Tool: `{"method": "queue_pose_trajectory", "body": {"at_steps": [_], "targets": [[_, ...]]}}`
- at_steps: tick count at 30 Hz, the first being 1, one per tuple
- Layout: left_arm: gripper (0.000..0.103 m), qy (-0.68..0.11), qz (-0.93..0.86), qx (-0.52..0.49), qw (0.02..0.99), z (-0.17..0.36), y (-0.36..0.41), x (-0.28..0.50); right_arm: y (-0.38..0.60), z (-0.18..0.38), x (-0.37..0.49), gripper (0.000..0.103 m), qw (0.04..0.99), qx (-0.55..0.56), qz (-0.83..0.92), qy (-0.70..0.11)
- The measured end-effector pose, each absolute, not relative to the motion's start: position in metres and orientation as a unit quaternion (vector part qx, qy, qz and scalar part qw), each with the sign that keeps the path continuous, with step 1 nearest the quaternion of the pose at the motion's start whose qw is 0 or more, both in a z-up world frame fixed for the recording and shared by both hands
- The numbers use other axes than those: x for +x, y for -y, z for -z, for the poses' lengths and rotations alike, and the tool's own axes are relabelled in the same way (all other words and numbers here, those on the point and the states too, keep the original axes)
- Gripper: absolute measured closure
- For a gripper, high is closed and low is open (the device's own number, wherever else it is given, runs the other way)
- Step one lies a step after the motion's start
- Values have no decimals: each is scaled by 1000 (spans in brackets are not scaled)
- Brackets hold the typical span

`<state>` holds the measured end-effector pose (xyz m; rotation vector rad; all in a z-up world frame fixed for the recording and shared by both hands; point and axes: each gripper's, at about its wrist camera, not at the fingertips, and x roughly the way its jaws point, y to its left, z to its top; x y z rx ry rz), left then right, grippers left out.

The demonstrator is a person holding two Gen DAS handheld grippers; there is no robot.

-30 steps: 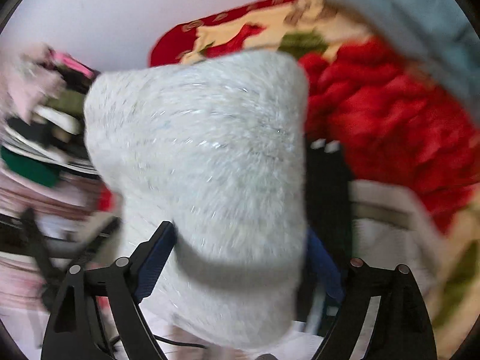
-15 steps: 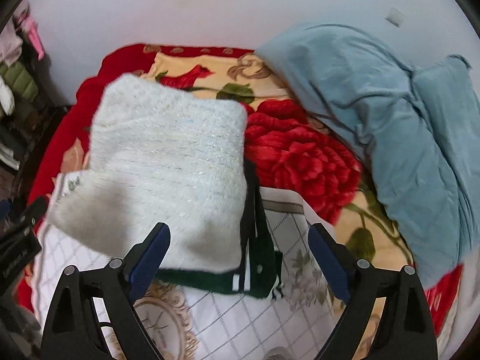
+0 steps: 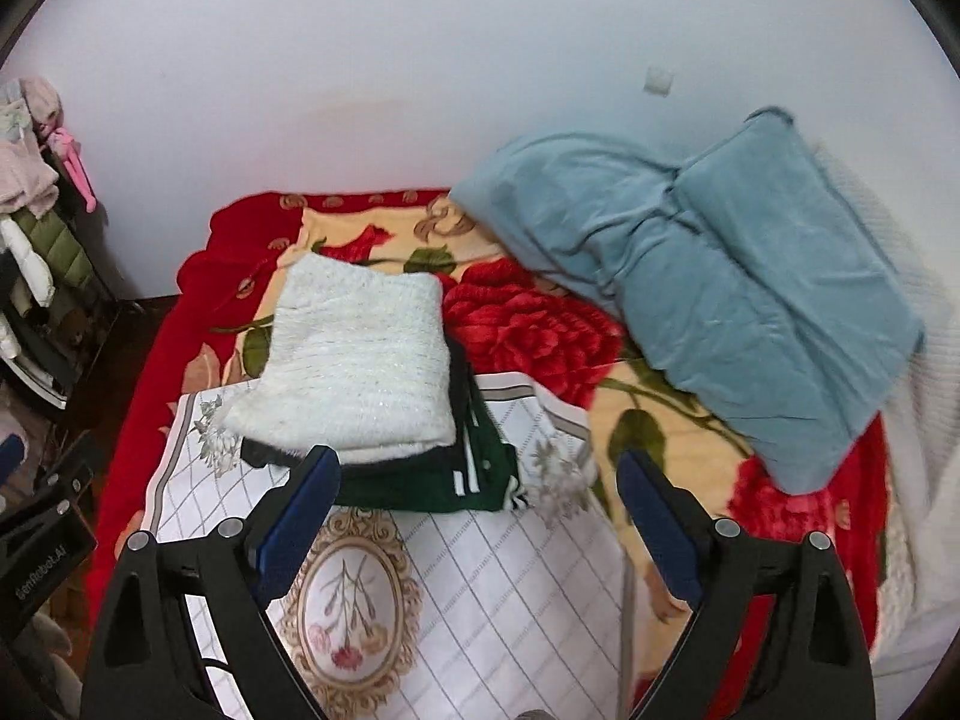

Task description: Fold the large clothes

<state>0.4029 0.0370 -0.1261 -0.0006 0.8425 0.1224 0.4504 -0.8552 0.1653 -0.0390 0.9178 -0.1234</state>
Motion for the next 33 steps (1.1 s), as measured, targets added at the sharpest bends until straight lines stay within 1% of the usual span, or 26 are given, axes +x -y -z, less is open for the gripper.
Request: {"method": "queue_pose_trajectory", "body": {"at_steps": [9,18,23,26,33], "targets": [[3,-367,-31,-19,930,46,-28,303,854,-263,317,8,915,-28,77,-396],[3,-335,-29,-27,941,-3,-22,224,865,-338,205,8,932,-35,76,-353],[3,-321,-24,-21,947,-21,-17,194,872,-363,159,8,938,-38,77,-334],[2,-312,-25,-17,950,-30,-14,180,876,-374,136,5,942,-34,74,-326],[1,-294,-22,-19,955,-44,-11,150,881,-397,92,5,950,-30,63,-303]]}}
